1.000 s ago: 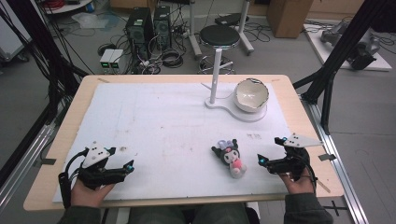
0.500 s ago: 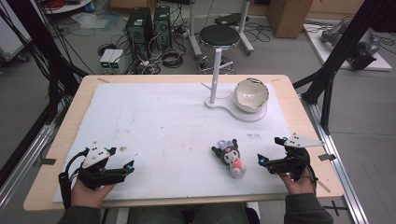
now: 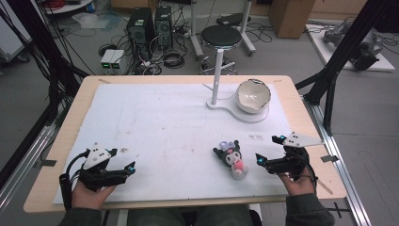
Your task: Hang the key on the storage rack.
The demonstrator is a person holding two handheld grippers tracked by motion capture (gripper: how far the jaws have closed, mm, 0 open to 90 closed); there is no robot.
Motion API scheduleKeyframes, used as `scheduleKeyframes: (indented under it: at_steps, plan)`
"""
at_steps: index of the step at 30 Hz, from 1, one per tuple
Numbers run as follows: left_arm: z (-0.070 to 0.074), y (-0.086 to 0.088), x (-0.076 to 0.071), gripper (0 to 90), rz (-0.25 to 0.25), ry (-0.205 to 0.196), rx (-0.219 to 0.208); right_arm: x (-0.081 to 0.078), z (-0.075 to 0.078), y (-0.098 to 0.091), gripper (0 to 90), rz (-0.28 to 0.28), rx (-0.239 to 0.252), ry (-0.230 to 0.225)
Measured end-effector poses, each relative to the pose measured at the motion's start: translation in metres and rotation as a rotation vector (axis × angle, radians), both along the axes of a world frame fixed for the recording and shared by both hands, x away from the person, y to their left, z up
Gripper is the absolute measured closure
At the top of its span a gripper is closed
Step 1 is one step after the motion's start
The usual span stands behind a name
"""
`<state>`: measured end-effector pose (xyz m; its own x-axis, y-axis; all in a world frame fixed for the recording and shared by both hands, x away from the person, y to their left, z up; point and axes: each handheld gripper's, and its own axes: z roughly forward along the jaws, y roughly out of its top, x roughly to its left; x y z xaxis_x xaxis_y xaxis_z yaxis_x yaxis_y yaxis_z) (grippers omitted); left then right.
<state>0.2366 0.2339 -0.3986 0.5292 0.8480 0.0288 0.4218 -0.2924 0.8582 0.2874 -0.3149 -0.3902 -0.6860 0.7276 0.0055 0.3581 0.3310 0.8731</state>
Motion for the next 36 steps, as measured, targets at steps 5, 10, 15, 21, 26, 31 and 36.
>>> scheduleKeyframes:
  at_steps: [5,10,15,21,26,31,36]
  plan:
    - [0.0,0.0,0.0,21.3,-0.002,0.001,0.004,0.003,0.006,0.009,5.5,0.006,0.004,0.004]
    - [0.0,0.0,0.001,21.4,0.001,0.0,-0.002,0.007,0.014,0.018,6.0,0.005,-0.013,0.012]
    - [0.0,-0.001,0.001,21.4,0.003,0.001,-0.001,0.01,0.02,0.029,6.5,0.018,-0.022,0.023]
    - [0.0,-0.001,0.001,21.4,0.003,-0.001,-0.001,0.015,0.021,0.045,13.5,0.056,-0.023,0.054]
    - [-0.001,-0.001,0.001,21.4,0.003,0.002,-0.002,0.015,0.017,0.055,17.2,0.079,-0.039,0.078]
    - [-0.001,-0.001,0.002,21.4,-0.002,0.005,0.002,0.015,0.01,0.06,17.4,0.06,-0.039,0.13]
    - [-0.001,-0.002,0.001,21.4,-0.001,0.003,0.002,0.014,0.003,0.068,18.2,0.081,-0.075,0.152]
